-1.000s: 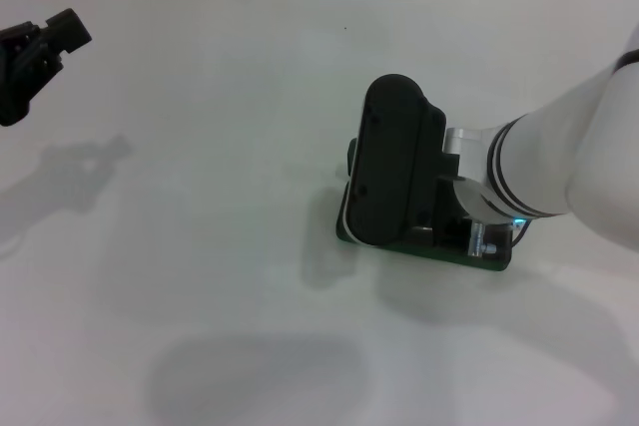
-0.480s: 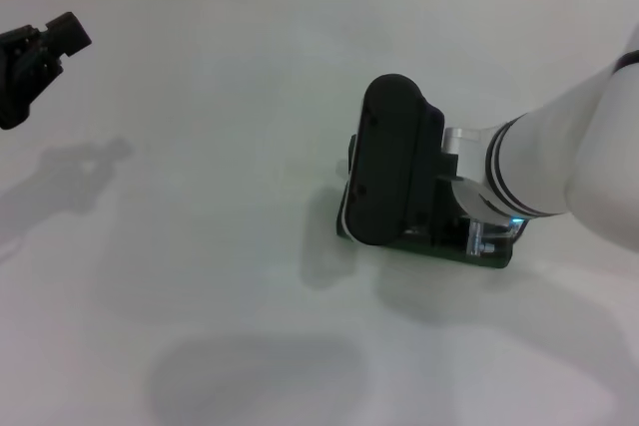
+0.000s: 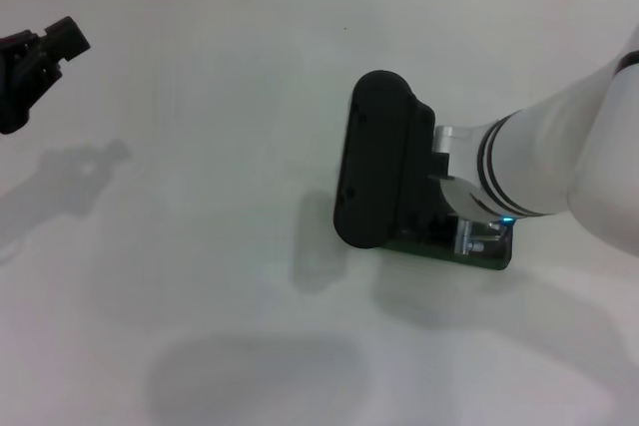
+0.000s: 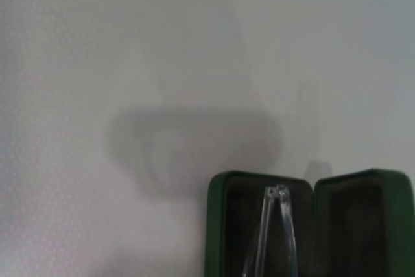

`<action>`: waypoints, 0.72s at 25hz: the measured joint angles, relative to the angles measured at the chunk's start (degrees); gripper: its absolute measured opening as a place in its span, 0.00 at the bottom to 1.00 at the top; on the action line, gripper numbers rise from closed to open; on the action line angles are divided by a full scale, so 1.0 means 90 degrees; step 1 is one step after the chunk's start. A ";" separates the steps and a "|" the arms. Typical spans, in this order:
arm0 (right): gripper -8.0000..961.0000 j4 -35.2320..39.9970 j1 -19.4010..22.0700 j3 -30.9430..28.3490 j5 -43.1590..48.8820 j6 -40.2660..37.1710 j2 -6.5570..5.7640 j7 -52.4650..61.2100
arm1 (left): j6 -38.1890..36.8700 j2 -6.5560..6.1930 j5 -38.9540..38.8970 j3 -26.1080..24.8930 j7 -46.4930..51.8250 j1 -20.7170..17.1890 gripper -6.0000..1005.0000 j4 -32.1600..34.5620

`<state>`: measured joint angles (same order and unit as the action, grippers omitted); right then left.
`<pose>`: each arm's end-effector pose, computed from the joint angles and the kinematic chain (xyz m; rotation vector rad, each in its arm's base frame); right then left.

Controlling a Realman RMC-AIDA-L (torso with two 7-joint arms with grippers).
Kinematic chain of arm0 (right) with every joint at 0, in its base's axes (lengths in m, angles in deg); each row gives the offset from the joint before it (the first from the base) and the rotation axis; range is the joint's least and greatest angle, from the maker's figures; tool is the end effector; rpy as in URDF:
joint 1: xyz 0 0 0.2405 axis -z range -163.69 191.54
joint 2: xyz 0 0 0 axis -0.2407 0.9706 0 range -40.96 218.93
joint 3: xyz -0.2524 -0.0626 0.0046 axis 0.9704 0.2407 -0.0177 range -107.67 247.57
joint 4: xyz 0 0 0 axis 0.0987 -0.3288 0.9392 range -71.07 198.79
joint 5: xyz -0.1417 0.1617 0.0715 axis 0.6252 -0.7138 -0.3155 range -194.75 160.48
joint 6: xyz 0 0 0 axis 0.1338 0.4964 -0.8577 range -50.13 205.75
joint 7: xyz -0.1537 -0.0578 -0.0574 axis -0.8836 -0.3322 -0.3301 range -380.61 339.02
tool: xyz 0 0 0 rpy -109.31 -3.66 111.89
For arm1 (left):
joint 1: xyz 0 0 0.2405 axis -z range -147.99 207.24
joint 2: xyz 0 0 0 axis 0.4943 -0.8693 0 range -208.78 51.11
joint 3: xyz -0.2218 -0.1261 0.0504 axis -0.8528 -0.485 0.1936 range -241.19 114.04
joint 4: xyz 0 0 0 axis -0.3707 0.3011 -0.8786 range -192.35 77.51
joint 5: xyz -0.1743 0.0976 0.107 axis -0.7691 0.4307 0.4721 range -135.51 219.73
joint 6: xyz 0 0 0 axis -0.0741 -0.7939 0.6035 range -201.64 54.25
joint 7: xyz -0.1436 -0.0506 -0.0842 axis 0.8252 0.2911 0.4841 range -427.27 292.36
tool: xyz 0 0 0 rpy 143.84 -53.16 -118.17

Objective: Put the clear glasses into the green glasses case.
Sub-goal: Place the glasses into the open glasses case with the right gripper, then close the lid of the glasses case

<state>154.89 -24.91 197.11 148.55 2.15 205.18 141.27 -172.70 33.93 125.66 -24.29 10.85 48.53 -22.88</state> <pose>0.1041 0.3303 -0.1218 -2.5309 -0.0982 -0.7468 -0.2883 0.3247 0.0729 -2.2978 -0.6193 -1.2259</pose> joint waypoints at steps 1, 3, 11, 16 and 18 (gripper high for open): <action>0.25 0.0020 -0.0001 0.0001 -0.0001 0.0000 0.0000 0.0000 | 0.0002 0.0002 0.0000 0.0000 0.0000 -0.0002 0.14 0.0000; 0.25 0.0063 -0.0002 0.0002 -0.0014 -0.0007 0.0000 0.0000 | 0.0008 0.0008 0.0003 0.0000 -0.0001 -0.0004 0.14 0.0000; 0.25 0.0338 0.0050 0.0028 -0.0087 -0.0142 0.0000 -0.0078 | 0.0051 0.0010 0.0005 0.0000 0.0000 -0.0001 0.14 0.0001; 0.25 0.0488 0.0067 0.0033 -0.0161 -0.0223 -0.0001 -0.0162 | 0.0049 0.0021 0.0005 0.0000 0.0003 -0.0001 0.15 -0.0006; 0.25 0.0550 0.0084 0.0032 -0.0196 -0.0228 -0.0001 -0.0212 | 0.0048 0.0021 0.0005 0.0000 0.0007 -0.0001 0.15 -0.0022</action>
<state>159.83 -24.15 197.40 146.78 0.10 205.17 139.36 -172.26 34.12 125.70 -24.29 10.91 48.52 -23.08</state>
